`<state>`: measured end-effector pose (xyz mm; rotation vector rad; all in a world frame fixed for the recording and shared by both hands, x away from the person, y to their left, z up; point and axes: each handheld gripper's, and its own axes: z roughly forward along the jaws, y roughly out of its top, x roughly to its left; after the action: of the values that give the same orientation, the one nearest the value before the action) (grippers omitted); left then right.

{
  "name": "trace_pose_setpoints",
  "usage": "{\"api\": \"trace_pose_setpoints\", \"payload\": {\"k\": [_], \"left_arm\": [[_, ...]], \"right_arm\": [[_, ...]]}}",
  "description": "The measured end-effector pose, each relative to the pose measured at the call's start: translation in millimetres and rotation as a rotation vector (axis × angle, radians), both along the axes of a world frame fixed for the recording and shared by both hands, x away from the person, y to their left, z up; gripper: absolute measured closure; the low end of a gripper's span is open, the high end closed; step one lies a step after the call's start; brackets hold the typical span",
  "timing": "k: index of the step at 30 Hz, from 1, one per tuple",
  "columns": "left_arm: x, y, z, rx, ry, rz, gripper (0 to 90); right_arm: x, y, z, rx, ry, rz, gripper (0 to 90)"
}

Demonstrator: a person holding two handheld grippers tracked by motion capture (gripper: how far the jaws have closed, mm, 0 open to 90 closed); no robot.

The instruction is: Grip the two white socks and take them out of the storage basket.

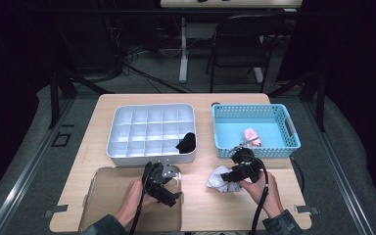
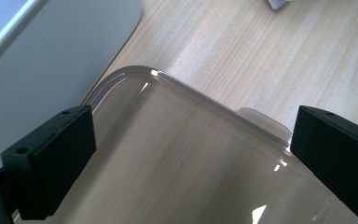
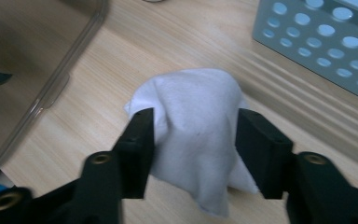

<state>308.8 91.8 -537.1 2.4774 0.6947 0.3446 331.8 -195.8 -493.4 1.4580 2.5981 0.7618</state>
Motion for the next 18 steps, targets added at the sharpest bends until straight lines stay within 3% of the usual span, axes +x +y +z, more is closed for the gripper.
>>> {"api": "trace_pose_setpoints", "payload": {"k": [5, 8, 15, 18], "left_arm": [[0.5, -1.1, -1.0, 0.005, 0.003, -0.004, 0.2], [1.2, -1.2, -2.0, 0.010, 0.007, -0.006, 0.2], [1.1, -3.1, -3.2, 0.012, 0.018, -0.016, 0.2], [1.2, -3.8, -4.0, 0.013, 0.028, -0.022, 0.2]], "right_arm": [[1.5, 6.6, -10.2, -0.018, 0.041, 0.028, 64.9], [2.3, 10.5, -14.6, -0.032, 0.055, 0.042, 68.0], [4.4, 20.1, -31.2, -0.048, 0.094, 0.064, 68.5], [6.5, 22.6, -35.0, -0.072, 0.121, 0.095, 63.4]]}}
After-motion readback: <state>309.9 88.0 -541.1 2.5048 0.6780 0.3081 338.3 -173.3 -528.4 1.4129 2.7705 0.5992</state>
